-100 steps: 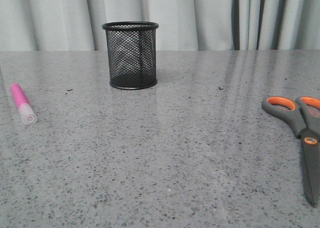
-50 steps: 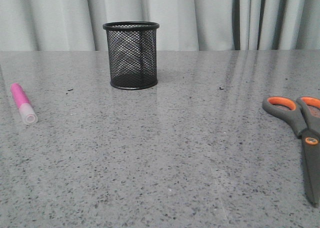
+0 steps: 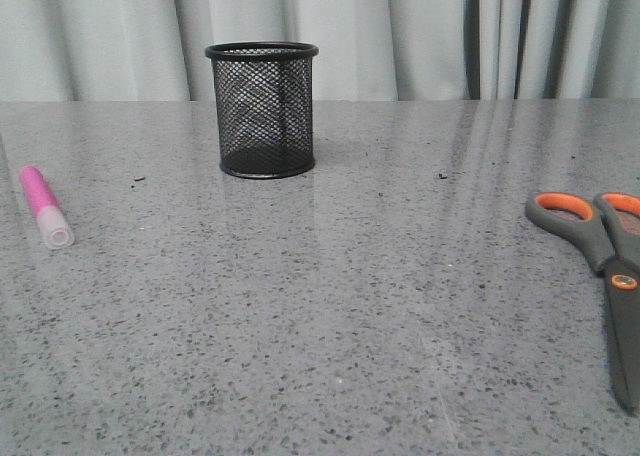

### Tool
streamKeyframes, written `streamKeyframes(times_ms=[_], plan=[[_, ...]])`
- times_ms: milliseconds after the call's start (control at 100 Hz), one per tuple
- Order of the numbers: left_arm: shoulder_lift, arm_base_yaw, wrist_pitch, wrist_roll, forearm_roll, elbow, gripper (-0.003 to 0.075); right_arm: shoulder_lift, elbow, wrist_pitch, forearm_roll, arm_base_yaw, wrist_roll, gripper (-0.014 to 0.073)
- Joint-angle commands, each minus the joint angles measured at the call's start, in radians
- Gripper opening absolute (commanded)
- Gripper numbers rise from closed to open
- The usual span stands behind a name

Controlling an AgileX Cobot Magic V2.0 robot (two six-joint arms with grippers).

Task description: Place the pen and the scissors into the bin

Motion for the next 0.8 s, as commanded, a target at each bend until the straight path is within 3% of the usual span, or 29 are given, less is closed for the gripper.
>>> streamKeyframes(times_ms=[0, 100, 160, 240, 340, 470, 590, 790], plan=[[-0.021, 0.000, 0.046, 0.093, 0.107, -0.063, 0.0117, -0.004, -0.084, 0.034, -0.011, -0.006, 0.037, -0.0075], [0.049, 0.000, 0.133, 0.176, 0.289, -0.194, 0.0343, 0.051, -0.215, 0.253, -0.155, 0.016, 0.032, -0.0001], [0.132, 0.000, 0.176, 0.176, 0.351, -0.283, 0.0434, 0.101, -0.288, 0.324, -0.240, 0.041, 0.032, 0.0115], [0.303, 0.000, 0.276, 0.176, 0.366, -0.399, 0.0417, 0.195, -0.369, 0.406, -0.258, 0.087, 0.032, 0.0309], [0.534, -0.019, 0.399, 0.161, 0.404, -0.554, 0.0341, 0.325, -0.464, 0.567, -0.258, 0.148, 0.032, 0.0447], [0.805, -0.056, 0.460, 0.058, 0.463, -0.729, 0.0282, 0.466, -0.540, 0.677, -0.256, 0.232, 0.032, 0.0451], [1.034, -0.056, 0.640, -0.095, 0.608, -0.892, 0.0282, 0.532, -0.552, 0.681, -0.226, 0.292, 0.032, 0.0451], [1.348, -0.056, 0.846, -0.172, 0.682, -1.109, 0.0351, 0.551, -0.552, 0.687, -0.198, 0.337, 0.032, 0.0451]])
